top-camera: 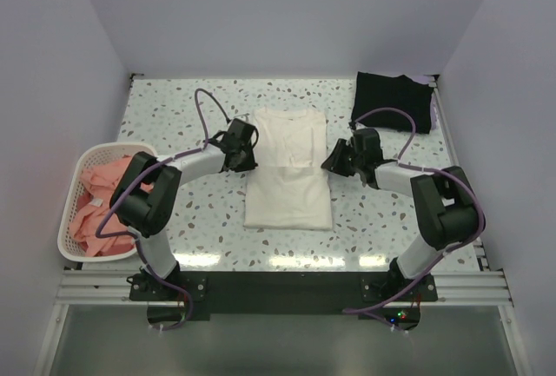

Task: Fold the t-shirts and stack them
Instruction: Fold the tshirt

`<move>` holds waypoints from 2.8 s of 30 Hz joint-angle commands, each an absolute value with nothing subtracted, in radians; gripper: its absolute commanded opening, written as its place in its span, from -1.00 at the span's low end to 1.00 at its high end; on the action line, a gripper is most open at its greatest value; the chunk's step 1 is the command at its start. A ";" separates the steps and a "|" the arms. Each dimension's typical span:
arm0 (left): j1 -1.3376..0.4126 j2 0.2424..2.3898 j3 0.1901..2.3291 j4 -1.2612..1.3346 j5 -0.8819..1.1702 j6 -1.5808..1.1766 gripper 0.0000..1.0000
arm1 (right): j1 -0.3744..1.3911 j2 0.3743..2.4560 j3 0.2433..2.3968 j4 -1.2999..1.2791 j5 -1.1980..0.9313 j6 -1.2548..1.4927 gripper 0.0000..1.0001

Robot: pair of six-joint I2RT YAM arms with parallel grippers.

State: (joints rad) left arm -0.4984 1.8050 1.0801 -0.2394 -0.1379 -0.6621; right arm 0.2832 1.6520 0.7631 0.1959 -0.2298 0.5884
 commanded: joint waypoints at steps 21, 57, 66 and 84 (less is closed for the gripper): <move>-0.486 1.709 1.008 -0.147 -0.219 -0.690 -1.00 | 0.279 1.554 0.790 0.164 -0.081 0.595 -0.90; -0.591 1.722 1.134 -0.016 0.122 -0.729 -0.95 | 0.423 1.701 0.997 0.167 -0.405 0.662 -0.58; -0.568 1.928 1.097 0.178 0.210 -0.764 -1.00 | 0.411 1.902 1.020 0.251 -0.454 0.710 -0.73; -0.508 1.925 0.951 0.224 0.163 -0.767 -1.00 | 0.265 1.960 0.839 0.469 -0.574 0.788 -0.75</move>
